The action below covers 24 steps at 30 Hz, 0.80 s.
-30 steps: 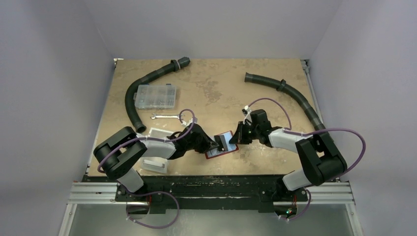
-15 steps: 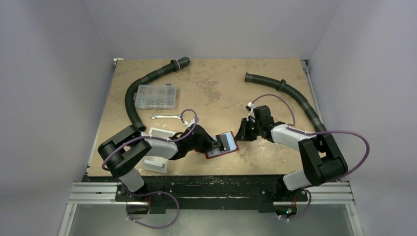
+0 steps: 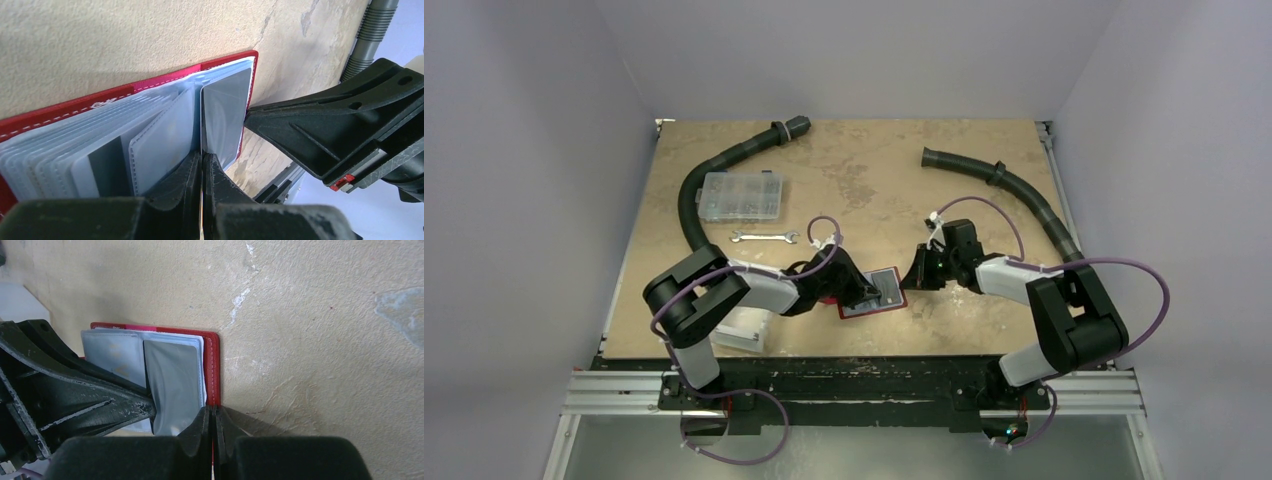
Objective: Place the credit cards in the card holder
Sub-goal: Insert the credit card into the card holder.
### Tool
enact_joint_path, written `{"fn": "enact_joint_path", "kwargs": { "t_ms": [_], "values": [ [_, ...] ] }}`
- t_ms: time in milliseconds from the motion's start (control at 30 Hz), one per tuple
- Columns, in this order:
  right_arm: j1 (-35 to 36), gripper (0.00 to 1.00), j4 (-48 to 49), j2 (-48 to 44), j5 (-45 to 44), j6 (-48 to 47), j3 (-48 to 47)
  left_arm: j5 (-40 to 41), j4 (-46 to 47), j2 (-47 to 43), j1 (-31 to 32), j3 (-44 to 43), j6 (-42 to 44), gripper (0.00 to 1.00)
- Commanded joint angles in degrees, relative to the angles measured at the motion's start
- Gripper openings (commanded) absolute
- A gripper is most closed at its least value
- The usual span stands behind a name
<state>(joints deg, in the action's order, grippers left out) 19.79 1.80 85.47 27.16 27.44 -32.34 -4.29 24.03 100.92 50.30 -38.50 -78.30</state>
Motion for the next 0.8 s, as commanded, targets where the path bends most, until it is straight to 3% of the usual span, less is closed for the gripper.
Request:
{"fn": "enact_joint_path", "kwargs": {
  "t_ms": [0, 100, 167, 267, 500, 667, 767],
  "values": [
    [0.9, 0.04, 1.3, -0.4, 3.8, 0.3, 0.9, -1.7, -4.6, 2.7, 0.9, -3.9, 4.8, 0.0],
    [0.9, 0.04, 0.7, -1.1, 2.7, 0.2, 0.7, -1.4, -10.0, 1.7, 0.9, -6.0, 8.0, 0.0],
    [0.9, 0.04, 0.0, -1.7, 1.5, 0.2, 0.6, -1.1, -15.6, 0.6, 0.8, -7.9, 10.1, 0.05],
    [0.9, 0.05, -0.6, -2.5, -0.2, 0.2, 0.4, -0.1, -20.9, -2.5, 0.8, -8.5, 12.8, 0.27],
    [0.9, 0.06, -0.7, -2.2, -0.9, -0.3, 0.2, 2.0, -27.1, -8.4, 0.8, -8.6, 15.7, 0.56],
    [0.9, 0.07, -1.7, -3.9, -3.1, -0.7, 0.3, 3.2, -27.7, -11.8, 0.8, -9.9, 17.7, 0.54],
    [1.0, 0.12, -2.7, -6.2, -2.1, -0.4, 0.4, 3.3, -27.1, -13.0, 0.8, -11.8, 20.0, 0.42]
  ]
}}
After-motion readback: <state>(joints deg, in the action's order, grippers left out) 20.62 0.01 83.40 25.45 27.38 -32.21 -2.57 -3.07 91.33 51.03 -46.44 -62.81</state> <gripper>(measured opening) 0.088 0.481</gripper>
